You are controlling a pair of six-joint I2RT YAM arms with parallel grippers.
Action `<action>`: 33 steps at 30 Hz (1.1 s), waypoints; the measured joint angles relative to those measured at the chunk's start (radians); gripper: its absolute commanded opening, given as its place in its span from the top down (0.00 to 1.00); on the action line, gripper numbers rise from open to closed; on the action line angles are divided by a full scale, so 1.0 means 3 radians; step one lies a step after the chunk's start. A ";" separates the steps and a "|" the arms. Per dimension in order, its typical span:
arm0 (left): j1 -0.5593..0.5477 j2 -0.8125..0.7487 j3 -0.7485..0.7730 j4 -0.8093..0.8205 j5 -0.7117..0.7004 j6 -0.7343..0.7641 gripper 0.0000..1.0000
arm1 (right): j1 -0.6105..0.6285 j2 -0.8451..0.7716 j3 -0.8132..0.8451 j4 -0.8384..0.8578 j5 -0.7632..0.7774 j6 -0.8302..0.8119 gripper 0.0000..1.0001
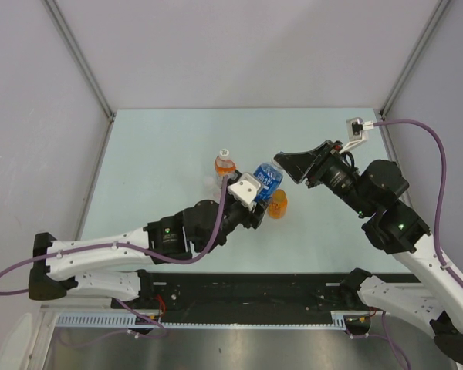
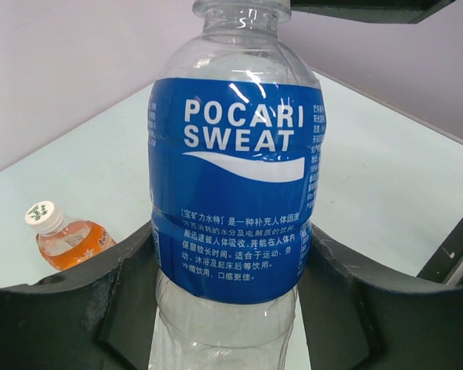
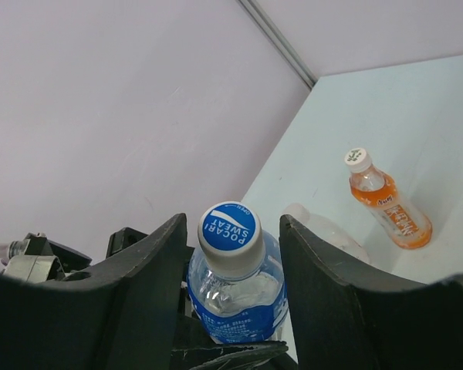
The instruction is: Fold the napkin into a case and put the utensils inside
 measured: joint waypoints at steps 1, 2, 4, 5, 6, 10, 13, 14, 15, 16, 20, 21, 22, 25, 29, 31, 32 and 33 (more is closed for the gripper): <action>-0.0003 0.0008 0.0000 0.0001 0.0000 0.0006 1.00 | 0.0005 0.0000 0.0000 -0.0001 0.0003 -0.0001 0.46; -0.0006 0.0014 0.0000 0.0004 0.0000 0.0010 1.00 | 0.0009 0.0000 0.0000 0.0000 0.0006 0.0000 0.47; -0.0013 0.0029 0.0000 0.0009 0.0000 0.0029 1.00 | 0.0014 0.0000 0.0000 0.0000 0.0013 -0.0001 0.48; -0.0017 0.0034 0.0000 0.0013 0.0000 0.0034 1.00 | 0.0018 0.0004 0.0000 0.0000 0.0014 0.0000 0.49; -0.0020 0.0039 0.0000 0.0015 0.0000 0.0036 1.00 | 0.0019 0.0009 0.0000 0.0001 0.0014 -0.0001 0.49; -0.0046 0.0058 0.0000 0.0023 -0.0001 0.0055 1.00 | 0.0028 0.0047 0.0000 -0.0001 0.0014 -0.0001 0.49; -0.0052 0.0064 0.0000 0.0023 -0.0003 0.0064 1.00 | 0.0033 0.0069 0.0000 -0.0006 0.0014 -0.0001 0.54; -0.0052 0.0064 0.0000 0.0028 -0.0004 0.0064 1.00 | 0.0034 0.0070 0.0000 -0.0014 0.0014 -0.0001 0.58; -0.0052 0.0064 0.0000 0.0034 -0.0005 0.0065 1.00 | 0.0037 0.0071 0.0000 -0.0022 0.0015 -0.0004 0.67; -0.0052 0.0064 0.0000 0.0043 -0.0006 0.0066 1.00 | 0.0037 0.0070 0.0000 -0.0027 0.0015 -0.0008 0.73; -0.0052 0.0064 -0.0008 0.0051 -0.0009 0.0072 1.00 | 0.0039 0.0066 0.0000 -0.0043 0.0039 -0.0055 0.73; -0.0052 0.0064 -0.0011 0.0050 -0.0010 0.0076 1.00 | 0.0041 0.0065 0.0000 -0.0048 0.0042 -0.0056 0.55; -0.0057 0.0064 -0.0017 0.0058 -0.0013 0.0085 1.00 | 0.0042 0.0061 0.0000 -0.0053 0.0051 -0.0055 0.50; -0.0058 0.0064 -0.0019 0.0072 -0.0018 0.0094 1.00 | 0.0047 0.0048 0.0000 -0.0067 0.0102 -0.0055 0.37; -0.0058 0.0064 -0.0022 0.0089 -0.0037 0.0094 1.00 | 0.0047 0.0015 0.0000 -0.0075 0.0178 -0.0052 0.34; -0.0058 0.0064 -0.0022 0.0098 -0.0042 0.0094 1.00 | 0.0047 -0.0004 -0.0001 -0.0075 0.0188 -0.0052 0.37; -0.0058 0.0064 -0.0022 0.0100 -0.0048 0.0094 1.00 | 0.0047 -0.0010 0.0000 -0.0075 0.0191 -0.0053 0.42; -0.0058 0.0064 -0.0022 0.0099 -0.0055 0.0094 1.00 | 0.0047 -0.0018 0.0000 -0.0075 0.0192 -0.0052 0.45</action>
